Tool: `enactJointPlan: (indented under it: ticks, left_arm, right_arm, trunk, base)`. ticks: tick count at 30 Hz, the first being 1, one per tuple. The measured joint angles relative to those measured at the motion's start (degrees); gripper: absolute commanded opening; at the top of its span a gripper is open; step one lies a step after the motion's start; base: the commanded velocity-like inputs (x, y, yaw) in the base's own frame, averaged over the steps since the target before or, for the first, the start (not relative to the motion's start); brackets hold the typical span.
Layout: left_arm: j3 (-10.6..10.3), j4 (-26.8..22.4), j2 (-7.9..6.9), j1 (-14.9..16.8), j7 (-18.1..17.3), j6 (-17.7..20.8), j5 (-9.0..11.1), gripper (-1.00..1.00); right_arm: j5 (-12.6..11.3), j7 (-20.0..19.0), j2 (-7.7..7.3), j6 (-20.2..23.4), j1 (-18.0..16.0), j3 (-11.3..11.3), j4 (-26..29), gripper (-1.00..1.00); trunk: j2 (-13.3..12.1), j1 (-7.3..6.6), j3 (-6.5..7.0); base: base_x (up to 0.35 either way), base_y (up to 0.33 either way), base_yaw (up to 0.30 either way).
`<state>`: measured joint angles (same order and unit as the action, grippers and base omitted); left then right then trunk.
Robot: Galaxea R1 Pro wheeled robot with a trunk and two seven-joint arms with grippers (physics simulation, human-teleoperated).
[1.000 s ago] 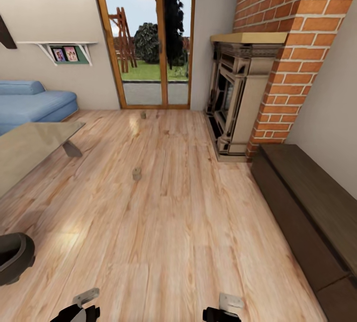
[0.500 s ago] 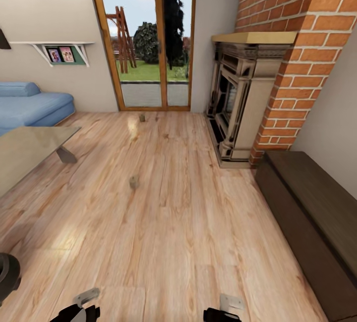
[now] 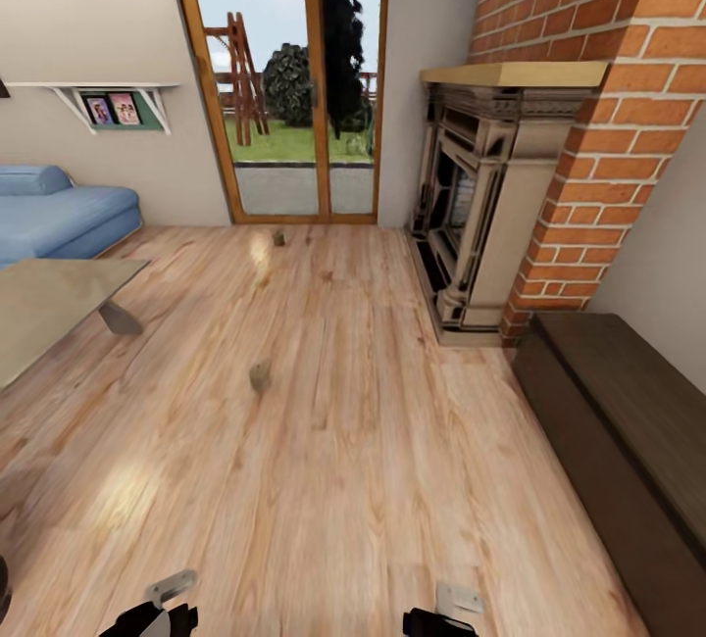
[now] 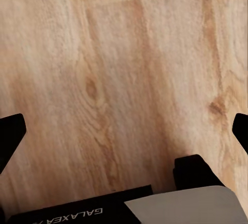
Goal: Place each of the two pumpkins and all three candles from the living room inside a cabinet in the living room (use any cabinet), then make sure every cabinet is closed, and position the cauldron so it is next to a table in the living room.
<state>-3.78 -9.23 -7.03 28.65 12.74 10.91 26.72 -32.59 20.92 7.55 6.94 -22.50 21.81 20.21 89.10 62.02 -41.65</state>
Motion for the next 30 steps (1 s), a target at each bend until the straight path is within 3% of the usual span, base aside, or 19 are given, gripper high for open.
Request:
enactJointPlan:
  ticks: [7, 21, 30]
  left_arm:
    - [0.00, 0.00, 0.00, 0.00, 0.00, 0.04, 0.00, 1.00]
    - [0.00, 0.00, 0.00, 0.00, 0.00, 0.06, 0.00, 1.00]
    - [0.00, 0.00, 0.00, 0.01, 0.00, 0.07, 0.00, 1.00]
  right_arm:
    - [-0.22, -0.08, 0.00, 0.13, 0.00, -0.02, 0.00, 1.00]
    - [-0.29, -0.09, 0.00, 0.24, 0.00, 0.09, 0.00, 1.00]
    - [-0.16, -0.08, 0.13, 0.10, 0.00, 0.48, 0.09, 1.00]
  trunk:
    - [0.00, 0.00, 0.00]
    - [0.00, 0.00, 0.00]
    - [0.00, 0.00, 0.00]
  base:
    - [0.279, 0.000, -0.107]
    - [0.271, 0.000, -0.249]
    - [0.265, 0.000, -0.033]
